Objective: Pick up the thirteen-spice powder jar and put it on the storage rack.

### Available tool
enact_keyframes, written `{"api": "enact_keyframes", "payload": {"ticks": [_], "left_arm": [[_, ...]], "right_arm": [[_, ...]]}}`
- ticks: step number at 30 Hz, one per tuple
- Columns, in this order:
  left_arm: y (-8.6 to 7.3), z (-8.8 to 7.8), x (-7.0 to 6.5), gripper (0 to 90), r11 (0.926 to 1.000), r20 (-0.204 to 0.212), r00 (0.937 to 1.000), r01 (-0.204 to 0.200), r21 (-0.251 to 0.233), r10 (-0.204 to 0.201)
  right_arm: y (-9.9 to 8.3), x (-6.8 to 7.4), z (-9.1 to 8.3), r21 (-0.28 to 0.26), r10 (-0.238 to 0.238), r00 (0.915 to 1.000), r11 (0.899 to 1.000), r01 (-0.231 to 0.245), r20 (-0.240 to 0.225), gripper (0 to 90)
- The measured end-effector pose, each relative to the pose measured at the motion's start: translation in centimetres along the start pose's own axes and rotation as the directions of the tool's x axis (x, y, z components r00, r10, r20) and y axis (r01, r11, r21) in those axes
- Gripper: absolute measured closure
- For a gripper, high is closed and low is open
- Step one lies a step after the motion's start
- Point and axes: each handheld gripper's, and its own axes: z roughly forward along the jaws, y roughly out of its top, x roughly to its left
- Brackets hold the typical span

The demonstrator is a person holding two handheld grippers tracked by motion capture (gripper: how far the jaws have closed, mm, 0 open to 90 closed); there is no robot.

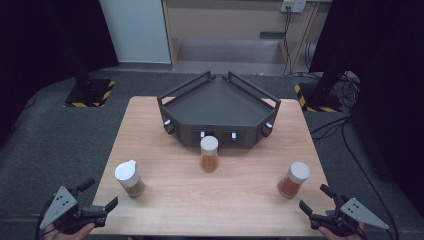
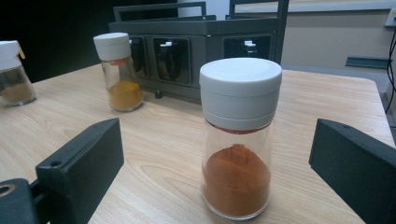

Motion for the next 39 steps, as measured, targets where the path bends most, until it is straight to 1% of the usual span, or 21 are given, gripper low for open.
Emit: {"api": "enact_keyframes", "payload": {"ticks": [4, 6, 12, 17, 22, 27, 31, 34, 39], "left_arm": [[1.2, -0.3, 0.2, 0.0, 0.9994, -0.001, 1.0, -0.006, 0.034, 0.006], [2.0, -0.4, 0.2, 0.0, 0.9986, -0.001, 0.9998, -0.019, 0.05, 0.019], [3.8, -0.3, 0.4, 0.0, 0.9958, -0.002, 0.9992, -0.04, 0.082, 0.041], [5.7, 0.3, 0.8, 0.1, 0.9904, 0.011, 0.9979, -0.065, 0.122, 0.064], [7.3, 1.1, 1.1, 0.3, 0.9852, 0.017, 0.9981, -0.061, 0.16, 0.059], [8.9, 2.0, 1.3, 0.8, 0.9793, 0.03, 0.9975, -0.068, 0.191, 0.063], [9.6, 2.6, 1.6, 1.0, 0.977, 0.029, 0.998, -0.061, 0.204, 0.056], [10.1, 3.1, 1.7, 1.0, 0.9727, 0.031, 0.9979, -0.062, 0.224, 0.056], [10.5, 3.9, 1.9, 1.2, 0.9676, 0.034, 0.9979, -0.061, 0.245, 0.054]], "right_arm": [[0.0, 0.0, 0.0, -0.002, 0.001, 1.0, 1.0, -0.001, 0.001, 3.3], [0.0, 0.1, -0.1, -0.004, 0.002, 1.0, 1.0, -0.002, 0.003, 3.3], [0.0, 0.1, -0.1, -0.006, 0.0, 1.0, 1.0, 0.0, 0.001, 3.3], [0.0, 0.1, -0.1, -0.009, 0.0, 1.0, 1.0, 0.0, 0.0, 3.4], [0.0, 0.1, -0.2, -0.01, 0.002, 1.0, 1.0, -0.002, 0.001, 3.3], [0.0, 0.1, -0.2, -0.011, 0.003, 1.0, 1.0, -0.003, 0.001, 3.4], [-0.1, 0.1, -0.2, -0.012, 0.005, 1.0, 1.0, -0.005, 0.001, 3.4], [-0.1, 0.1, -0.2, -0.013, 0.006, 1.0, 1.0, -0.006, 0.0, 3.4], [-0.1, 0.1, -0.2, -0.013, 0.006, 1.0, 1.0, -0.006, 0.0, 3.4]]}}
